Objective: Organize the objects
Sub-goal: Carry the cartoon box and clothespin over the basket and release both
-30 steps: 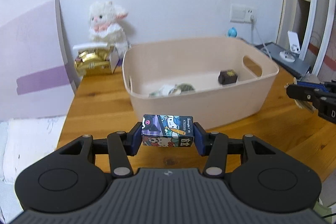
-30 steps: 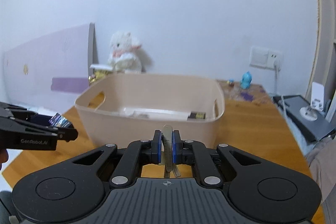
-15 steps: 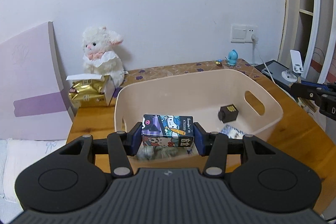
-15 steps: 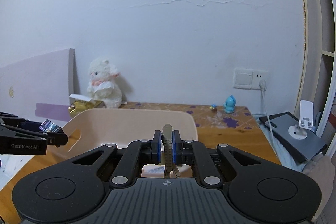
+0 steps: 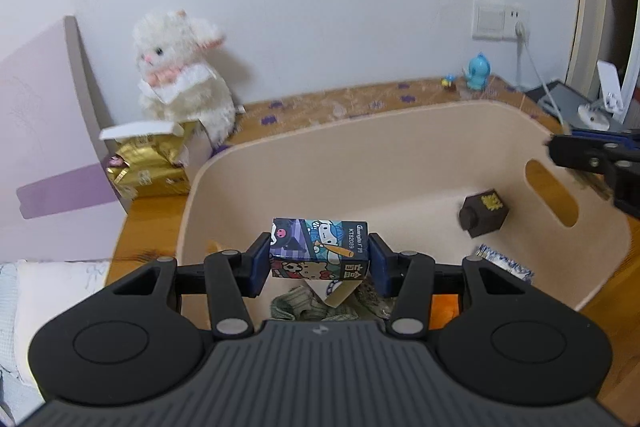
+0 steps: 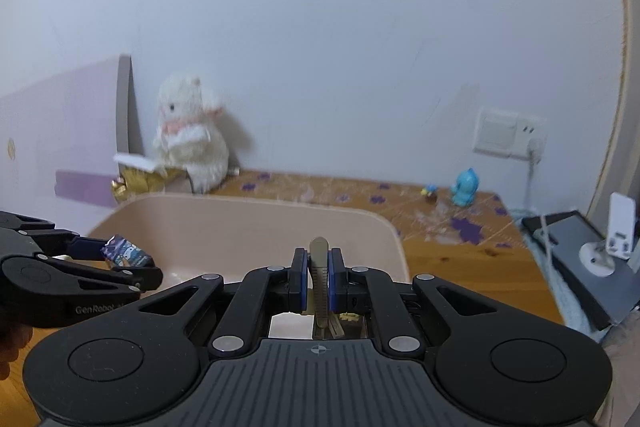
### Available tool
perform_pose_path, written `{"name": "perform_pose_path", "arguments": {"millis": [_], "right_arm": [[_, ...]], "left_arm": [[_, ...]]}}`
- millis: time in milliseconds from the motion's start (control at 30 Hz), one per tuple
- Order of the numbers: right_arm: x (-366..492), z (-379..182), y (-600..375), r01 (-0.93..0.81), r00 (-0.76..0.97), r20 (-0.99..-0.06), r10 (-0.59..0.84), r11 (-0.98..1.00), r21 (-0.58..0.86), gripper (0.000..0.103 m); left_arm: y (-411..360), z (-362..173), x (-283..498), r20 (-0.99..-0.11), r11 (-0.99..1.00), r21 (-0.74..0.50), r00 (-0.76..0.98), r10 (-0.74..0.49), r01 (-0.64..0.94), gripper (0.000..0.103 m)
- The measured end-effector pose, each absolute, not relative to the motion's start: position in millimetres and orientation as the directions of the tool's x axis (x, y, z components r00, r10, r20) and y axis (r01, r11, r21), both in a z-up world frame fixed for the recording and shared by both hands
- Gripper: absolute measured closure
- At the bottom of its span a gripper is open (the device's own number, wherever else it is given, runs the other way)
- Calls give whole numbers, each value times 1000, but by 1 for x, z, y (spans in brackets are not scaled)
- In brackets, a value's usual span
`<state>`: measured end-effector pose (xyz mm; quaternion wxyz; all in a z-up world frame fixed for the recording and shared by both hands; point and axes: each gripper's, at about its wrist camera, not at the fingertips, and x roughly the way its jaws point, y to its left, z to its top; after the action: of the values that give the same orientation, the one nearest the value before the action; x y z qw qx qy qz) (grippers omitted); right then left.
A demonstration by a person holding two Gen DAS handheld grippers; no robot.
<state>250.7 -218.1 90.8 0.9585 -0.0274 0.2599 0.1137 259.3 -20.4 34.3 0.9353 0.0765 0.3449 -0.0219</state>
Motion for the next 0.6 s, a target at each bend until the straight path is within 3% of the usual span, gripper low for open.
{"name": "perform_pose_path", "arguments": {"millis": [433,500,567,600], "right_arm": [[278,56,-199,-267,746,-642,174,963,-49,92],[278,54,-198,-266,744,-647,168,962,-56,81],[277,55,-200,-258,745,-647,162,965,-56,59],[277,56,-201,-253,747,-646,160,966,-54,57]], "left_arm": [[-21,10,280,-746,983,127,666,5,135,48],[-22,9,280,-750,982,120,662,-4,142,38],[-23,11,278,-744,983,118,668,-8,144,30],[-23,12,277,-742,982,119,671,-8,143,29]]}}
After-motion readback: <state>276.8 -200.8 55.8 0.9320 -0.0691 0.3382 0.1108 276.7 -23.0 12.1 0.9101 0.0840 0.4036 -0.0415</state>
